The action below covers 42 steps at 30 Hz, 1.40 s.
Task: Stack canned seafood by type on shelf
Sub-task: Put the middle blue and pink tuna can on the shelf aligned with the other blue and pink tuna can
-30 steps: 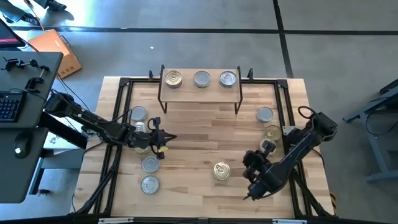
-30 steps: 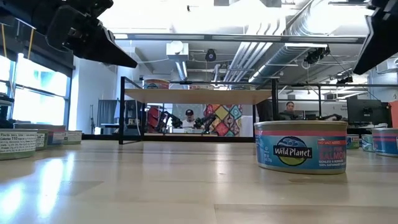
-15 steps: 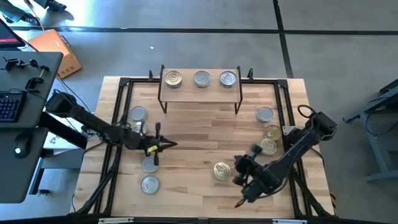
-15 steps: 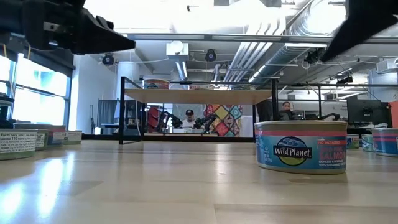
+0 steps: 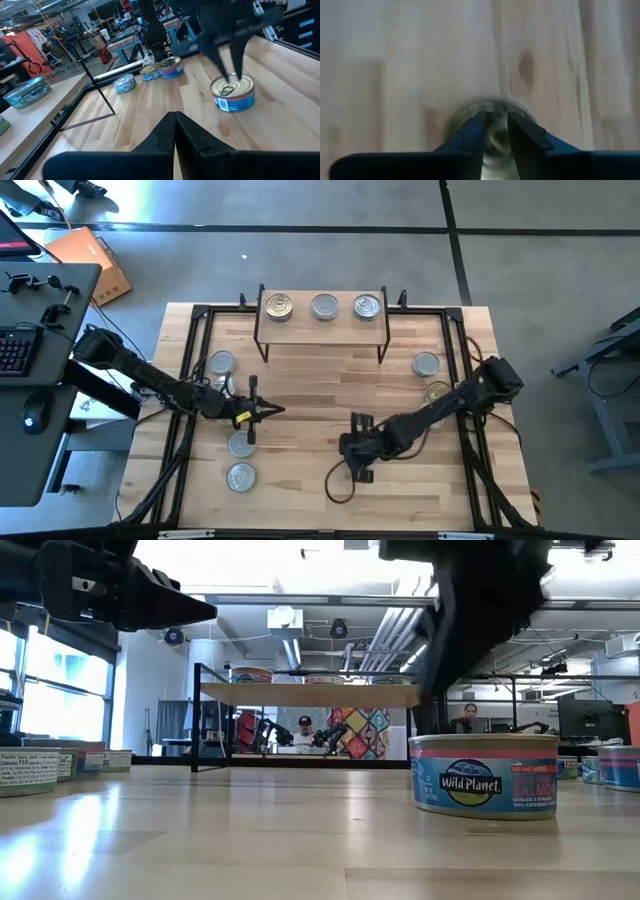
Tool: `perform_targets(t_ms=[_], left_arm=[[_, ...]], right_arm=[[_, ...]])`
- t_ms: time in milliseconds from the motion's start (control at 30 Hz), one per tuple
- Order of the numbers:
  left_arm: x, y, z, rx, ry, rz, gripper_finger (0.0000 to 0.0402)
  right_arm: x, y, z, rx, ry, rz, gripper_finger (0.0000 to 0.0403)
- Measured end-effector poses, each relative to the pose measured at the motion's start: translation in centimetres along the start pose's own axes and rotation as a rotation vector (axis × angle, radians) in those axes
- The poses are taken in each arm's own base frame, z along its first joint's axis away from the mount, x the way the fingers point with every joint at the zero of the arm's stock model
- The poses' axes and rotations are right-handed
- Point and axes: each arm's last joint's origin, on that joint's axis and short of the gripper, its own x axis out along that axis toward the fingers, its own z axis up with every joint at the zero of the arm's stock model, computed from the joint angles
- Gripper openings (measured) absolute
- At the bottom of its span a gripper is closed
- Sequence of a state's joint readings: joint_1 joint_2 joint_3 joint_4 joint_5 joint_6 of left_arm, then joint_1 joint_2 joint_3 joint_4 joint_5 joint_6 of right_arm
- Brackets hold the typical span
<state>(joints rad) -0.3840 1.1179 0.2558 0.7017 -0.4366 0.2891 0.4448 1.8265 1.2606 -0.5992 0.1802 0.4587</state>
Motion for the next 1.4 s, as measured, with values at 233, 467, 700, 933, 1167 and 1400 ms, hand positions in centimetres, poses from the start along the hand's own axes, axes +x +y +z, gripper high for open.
perform_targets(t_ms=[233,467,700,933,1167,1400], left_arm=[[0.0,0.0,0.0,-0.018,0.000,0.000,0.0000],[0.0,0.0,0.0,-0.061,0.000,0.000,0.0000],[0.0,-0.1,-0.1,-0.102,0.007,-0.010,0.0000],[0.1,-0.7,-1.2,-0.182,0.101,-0.137,0.0000],[1.4,-2.1,-2.4,-0.269,0.205,-0.225,0.0000],[4.0,-4.4,-2.8,-0.279,0.302,-0.262,0.0000]], right_arm=[[2.7,-1.0,0.0,0.016,0.080,-0.005,0.0067],[6.2,-2.1,3.6,0.024,-0.222,0.065,0.0043],[6.5,-4.0,7.4,0.036,-0.591,0.074,0.0042],[5.2,-3.0,6.6,0.004,-0.528,0.013,0.0042],[5.5,-1.3,4.8,-0.010,-0.406,0.016,0.0042],[5.4,-0.6,4.6,-0.046,-0.407,0.022,0.0053]])
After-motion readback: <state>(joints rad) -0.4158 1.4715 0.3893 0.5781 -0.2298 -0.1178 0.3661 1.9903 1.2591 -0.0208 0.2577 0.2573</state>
